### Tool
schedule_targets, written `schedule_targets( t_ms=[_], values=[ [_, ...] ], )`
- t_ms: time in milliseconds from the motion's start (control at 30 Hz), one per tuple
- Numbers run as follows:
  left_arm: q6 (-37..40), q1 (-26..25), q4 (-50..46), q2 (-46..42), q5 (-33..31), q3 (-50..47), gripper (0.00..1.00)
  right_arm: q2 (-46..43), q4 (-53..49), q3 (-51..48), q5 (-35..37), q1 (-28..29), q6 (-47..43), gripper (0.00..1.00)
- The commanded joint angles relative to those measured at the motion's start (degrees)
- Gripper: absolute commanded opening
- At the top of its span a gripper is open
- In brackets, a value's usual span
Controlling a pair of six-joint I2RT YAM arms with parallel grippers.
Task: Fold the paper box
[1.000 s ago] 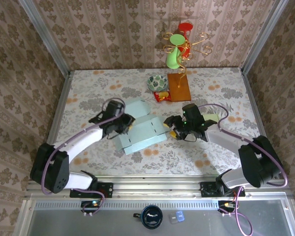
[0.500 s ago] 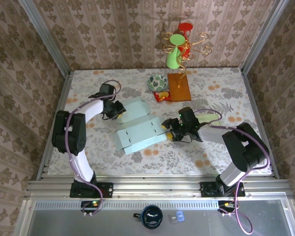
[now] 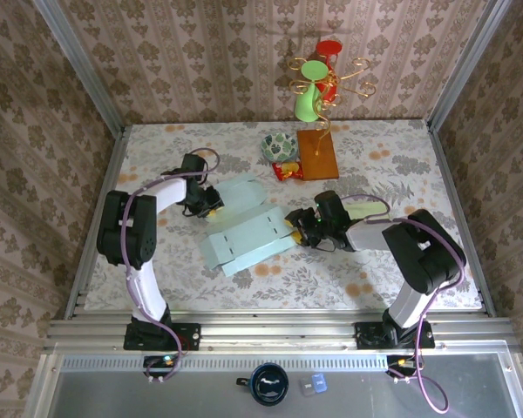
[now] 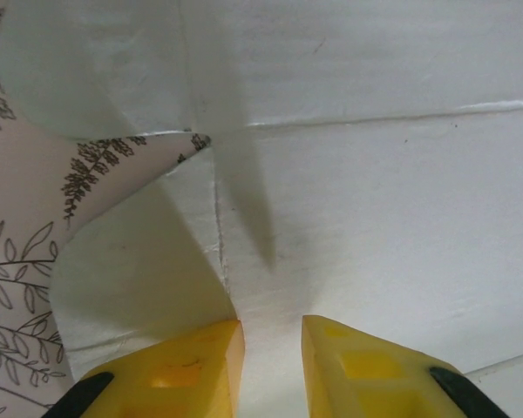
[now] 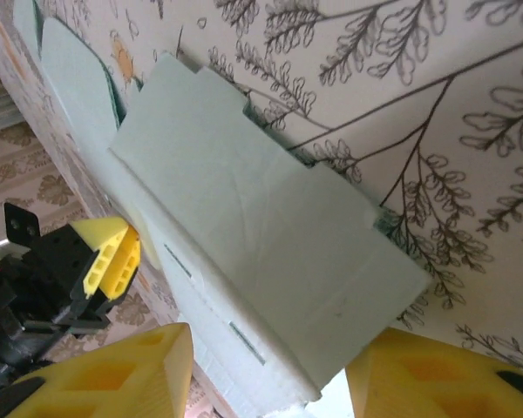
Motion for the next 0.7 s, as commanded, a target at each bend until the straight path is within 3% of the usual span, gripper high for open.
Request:
schedule_targets(
  t_ms=[0, 267, 433, 533, 667],
  values=[
    [1.7, -0.3, -1.8, 1.2, -0.8, -1.6, 0.27, 1.4, 3.9, 0.0, 1.4, 0.4, 0.7, 0.43],
    [2.5, -0.8, -2.2, -0.2, -1.5, -0.9, 0.27, 0.4, 0.7, 0.9, 2.3, 1.6, 1.6, 0.22],
    [5.6, -3.2, -3.2, -6.8, -6.2, -1.0, 0.30, -2.6, -3.9, 1.8, 4.2, 2.0, 3.2, 0.04],
    [11.3, -7.1, -3.9, -14.4, -11.7, -2.1, 0.34, -5.1, -9.8, 3.8, 4.8, 2.0, 4.7, 0.00],
    [24.1, -16.5, -2.5, -26.7, -13.1, -6.6, 0.36, -7.5, -20.8, 8.7, 3.8, 2.1, 6.7, 0.00]
  ],
)
